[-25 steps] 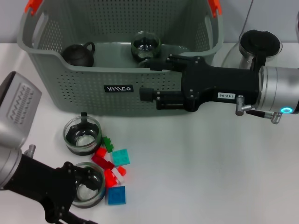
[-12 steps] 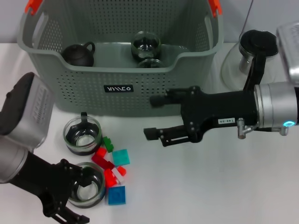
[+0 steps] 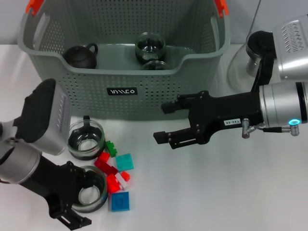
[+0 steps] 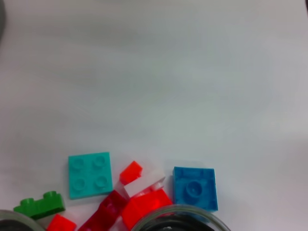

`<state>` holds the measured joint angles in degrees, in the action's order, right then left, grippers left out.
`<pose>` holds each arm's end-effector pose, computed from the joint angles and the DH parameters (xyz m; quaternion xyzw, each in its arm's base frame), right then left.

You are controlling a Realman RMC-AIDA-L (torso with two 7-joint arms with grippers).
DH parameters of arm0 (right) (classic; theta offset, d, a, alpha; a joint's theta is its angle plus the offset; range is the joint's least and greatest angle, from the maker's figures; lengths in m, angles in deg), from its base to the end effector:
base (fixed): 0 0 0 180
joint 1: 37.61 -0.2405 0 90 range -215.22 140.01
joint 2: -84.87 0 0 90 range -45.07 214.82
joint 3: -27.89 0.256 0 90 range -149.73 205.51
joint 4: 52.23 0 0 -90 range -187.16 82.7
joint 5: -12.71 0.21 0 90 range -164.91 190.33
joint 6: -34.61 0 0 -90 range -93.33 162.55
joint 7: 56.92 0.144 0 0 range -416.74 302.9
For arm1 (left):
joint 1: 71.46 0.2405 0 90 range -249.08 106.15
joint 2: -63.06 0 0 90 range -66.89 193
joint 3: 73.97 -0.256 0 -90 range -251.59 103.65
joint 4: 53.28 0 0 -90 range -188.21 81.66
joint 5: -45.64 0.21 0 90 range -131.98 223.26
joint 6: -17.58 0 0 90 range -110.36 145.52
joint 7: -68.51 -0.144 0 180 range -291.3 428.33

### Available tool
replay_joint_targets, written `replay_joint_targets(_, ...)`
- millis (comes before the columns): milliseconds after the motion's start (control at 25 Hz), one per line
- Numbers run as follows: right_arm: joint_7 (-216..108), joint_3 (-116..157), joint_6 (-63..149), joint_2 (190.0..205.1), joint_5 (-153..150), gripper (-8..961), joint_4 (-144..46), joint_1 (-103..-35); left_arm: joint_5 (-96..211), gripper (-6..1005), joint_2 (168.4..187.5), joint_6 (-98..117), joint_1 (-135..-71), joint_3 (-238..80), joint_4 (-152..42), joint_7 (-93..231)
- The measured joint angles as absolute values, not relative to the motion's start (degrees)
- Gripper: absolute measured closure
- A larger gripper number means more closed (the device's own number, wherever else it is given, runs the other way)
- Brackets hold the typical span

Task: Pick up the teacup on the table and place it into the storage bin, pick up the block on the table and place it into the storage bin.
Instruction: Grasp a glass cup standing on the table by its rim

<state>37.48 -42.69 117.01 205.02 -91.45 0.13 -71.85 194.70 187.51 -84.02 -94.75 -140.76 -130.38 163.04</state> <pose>0.1598 0.3470 -0.0391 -0.9760 0.1188 0.1801 0.0308 -0.2442 0.2858 -0.0003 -0.9828 -0.0795 0.1670 0.0000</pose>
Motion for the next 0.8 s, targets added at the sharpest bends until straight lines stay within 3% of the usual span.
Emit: replay_joint_targets(800, 37.7, -42.6, 114.4, 205.22, -90.8, 96, -1.0, -72.3, 195.3, 125, 187.59, -84.4, -93.9, -147.5, -132.4, 166.9)
